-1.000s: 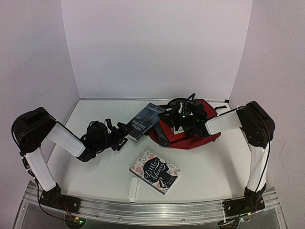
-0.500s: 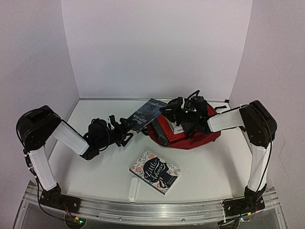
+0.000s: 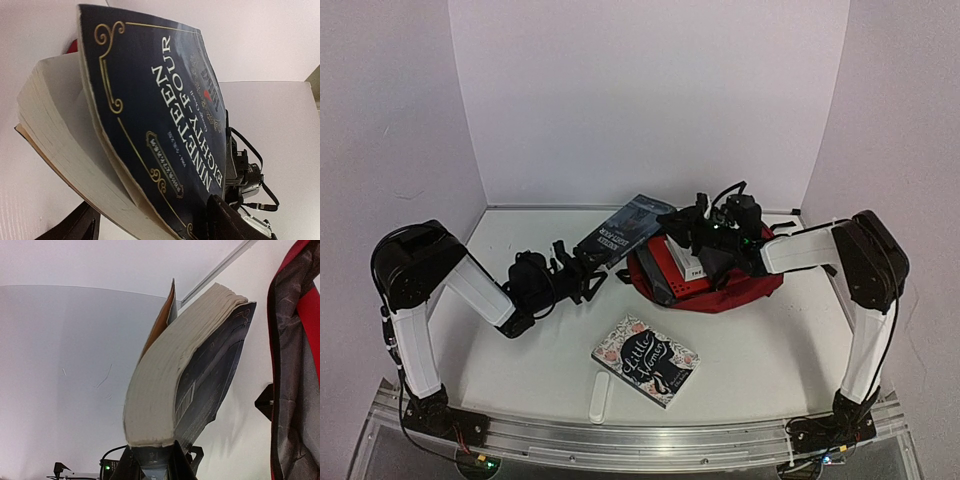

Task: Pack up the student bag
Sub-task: Pick up the book from the center of the board.

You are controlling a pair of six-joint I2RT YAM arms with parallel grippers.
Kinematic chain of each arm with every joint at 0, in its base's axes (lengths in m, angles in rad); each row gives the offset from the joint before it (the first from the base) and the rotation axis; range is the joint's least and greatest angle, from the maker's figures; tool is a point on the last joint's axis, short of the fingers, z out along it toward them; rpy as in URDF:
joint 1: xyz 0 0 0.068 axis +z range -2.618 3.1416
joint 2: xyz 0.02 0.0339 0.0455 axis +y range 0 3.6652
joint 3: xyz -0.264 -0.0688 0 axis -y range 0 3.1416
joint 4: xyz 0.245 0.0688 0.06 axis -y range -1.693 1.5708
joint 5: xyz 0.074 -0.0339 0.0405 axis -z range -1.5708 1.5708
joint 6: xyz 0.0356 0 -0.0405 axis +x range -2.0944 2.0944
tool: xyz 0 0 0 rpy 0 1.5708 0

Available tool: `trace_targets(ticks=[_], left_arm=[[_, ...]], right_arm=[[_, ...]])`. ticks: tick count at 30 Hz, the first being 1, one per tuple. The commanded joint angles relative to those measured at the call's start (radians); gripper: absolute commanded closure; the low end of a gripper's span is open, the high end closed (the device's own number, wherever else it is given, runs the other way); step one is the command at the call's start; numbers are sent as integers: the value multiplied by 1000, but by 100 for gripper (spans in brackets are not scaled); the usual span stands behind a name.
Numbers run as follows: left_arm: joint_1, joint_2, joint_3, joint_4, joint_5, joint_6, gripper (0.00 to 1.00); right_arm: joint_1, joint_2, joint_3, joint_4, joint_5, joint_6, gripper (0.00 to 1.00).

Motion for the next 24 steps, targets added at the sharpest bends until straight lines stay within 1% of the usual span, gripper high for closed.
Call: trace_targets(ticks=[1, 4, 10, 11, 14, 16, 18, 20, 21, 22, 24], left_arm=[[3, 11, 13, 120, -33, -4, 37], [11, 7, -16, 177, -64, -2, 47], [16, -5, 29, 96, -41, 60, 62], [16, -5, 38, 92, -39, 68, 67], [16, -8, 65, 68, -27, 87, 89], [16, -14, 80, 40, -18, 101, 98], [16, -21, 88, 24, -11, 111, 100], [16, -30, 92, 10, -6, 123, 100], [16, -34, 92, 4, -4, 128, 100], [17, -37, 92, -2, -2, 131, 100], [20, -42, 90, -7, 3, 135, 100]], right_arm=[[-1, -96, -5, 185, -43, 27, 100], [-1, -113, -49, 184, -53, 27, 100], [0, -129, -121, 184, -96, 46, 100], [-1, -135, -134, 183, -99, 43, 100], [-1, -153, -154, 158, -102, 12, 100], [-3, -170, -152, 85, -98, -48, 97], [-12, -196, -125, -100, -50, -167, 84], [-17, -225, -78, -362, 30, -350, 69], [-18, -241, -63, -459, 77, -415, 65], [-18, -255, -46, -525, 117, -493, 60], [-31, -279, -27, -612, 177, -585, 47]])
